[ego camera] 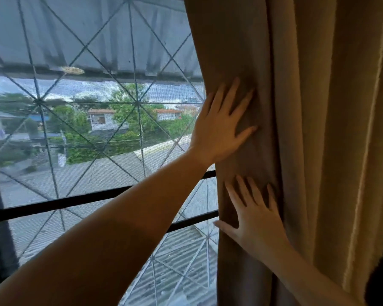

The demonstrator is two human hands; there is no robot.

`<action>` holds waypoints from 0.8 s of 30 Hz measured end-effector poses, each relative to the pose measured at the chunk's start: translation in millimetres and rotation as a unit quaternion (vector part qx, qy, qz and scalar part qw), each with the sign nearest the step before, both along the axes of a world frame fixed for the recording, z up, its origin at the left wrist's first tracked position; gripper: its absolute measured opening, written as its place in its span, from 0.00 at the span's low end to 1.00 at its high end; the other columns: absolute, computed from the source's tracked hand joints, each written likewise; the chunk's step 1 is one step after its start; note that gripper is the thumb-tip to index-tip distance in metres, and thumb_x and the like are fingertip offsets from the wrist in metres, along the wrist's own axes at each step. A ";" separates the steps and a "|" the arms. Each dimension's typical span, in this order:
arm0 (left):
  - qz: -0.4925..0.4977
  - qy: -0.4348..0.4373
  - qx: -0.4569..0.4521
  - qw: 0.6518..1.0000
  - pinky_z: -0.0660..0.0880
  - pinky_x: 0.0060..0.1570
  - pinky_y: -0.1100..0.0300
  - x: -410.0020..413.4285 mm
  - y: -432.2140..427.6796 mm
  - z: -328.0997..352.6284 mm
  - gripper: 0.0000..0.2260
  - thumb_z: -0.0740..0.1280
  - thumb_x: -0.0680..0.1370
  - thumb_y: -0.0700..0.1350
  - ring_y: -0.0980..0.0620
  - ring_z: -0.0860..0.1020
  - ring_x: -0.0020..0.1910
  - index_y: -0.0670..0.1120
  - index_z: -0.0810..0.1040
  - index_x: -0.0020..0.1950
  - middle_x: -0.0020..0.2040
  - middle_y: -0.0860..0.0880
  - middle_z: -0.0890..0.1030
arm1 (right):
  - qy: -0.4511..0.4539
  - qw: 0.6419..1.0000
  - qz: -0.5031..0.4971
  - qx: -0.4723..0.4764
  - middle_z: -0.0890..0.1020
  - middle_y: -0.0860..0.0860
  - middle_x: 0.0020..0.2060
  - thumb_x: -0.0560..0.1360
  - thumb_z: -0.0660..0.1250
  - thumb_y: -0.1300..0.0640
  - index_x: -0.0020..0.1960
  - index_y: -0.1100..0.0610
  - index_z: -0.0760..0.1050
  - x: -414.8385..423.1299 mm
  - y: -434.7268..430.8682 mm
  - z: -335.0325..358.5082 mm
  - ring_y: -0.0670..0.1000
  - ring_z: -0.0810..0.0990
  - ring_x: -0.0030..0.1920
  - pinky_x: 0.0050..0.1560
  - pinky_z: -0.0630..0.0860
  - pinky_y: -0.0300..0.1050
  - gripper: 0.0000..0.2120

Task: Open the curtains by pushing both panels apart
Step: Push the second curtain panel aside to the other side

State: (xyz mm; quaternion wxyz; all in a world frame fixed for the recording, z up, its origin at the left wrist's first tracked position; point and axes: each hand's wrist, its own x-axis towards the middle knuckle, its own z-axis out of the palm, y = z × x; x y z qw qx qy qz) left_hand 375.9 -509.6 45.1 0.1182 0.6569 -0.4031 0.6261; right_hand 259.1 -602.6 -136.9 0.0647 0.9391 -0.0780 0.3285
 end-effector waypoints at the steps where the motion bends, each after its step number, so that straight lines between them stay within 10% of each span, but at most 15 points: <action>1: -0.005 0.000 -0.001 1.000 0.58 0.86 0.40 2.0 -5.9 -0.3 0.34 0.60 0.85 0.66 0.36 0.61 0.86 0.51 0.66 0.87 0.88 0.40 0.62 | 0.003 1.000 -0.008 0.000 0.61 0.54 0.84 0.74 0.43 0.18 0.85 0.50 0.56 0.7 -4.5 -0.2 0.59 0.59 0.83 0.81 0.47 0.66 0.51; 24: 0.020 -0.002 0.032 0.999 0.57 0.86 0.40 5.1 -125.5 3.8 0.35 0.59 0.85 0.66 0.36 0.61 0.86 0.49 0.65 0.87 0.87 0.38 0.61 | 0.008 1.000 -0.002 0.011 0.55 0.51 0.86 0.74 0.48 0.19 0.86 0.47 0.51 12.5 -129.7 -0.1 0.57 0.54 0.84 0.81 0.53 0.64 0.49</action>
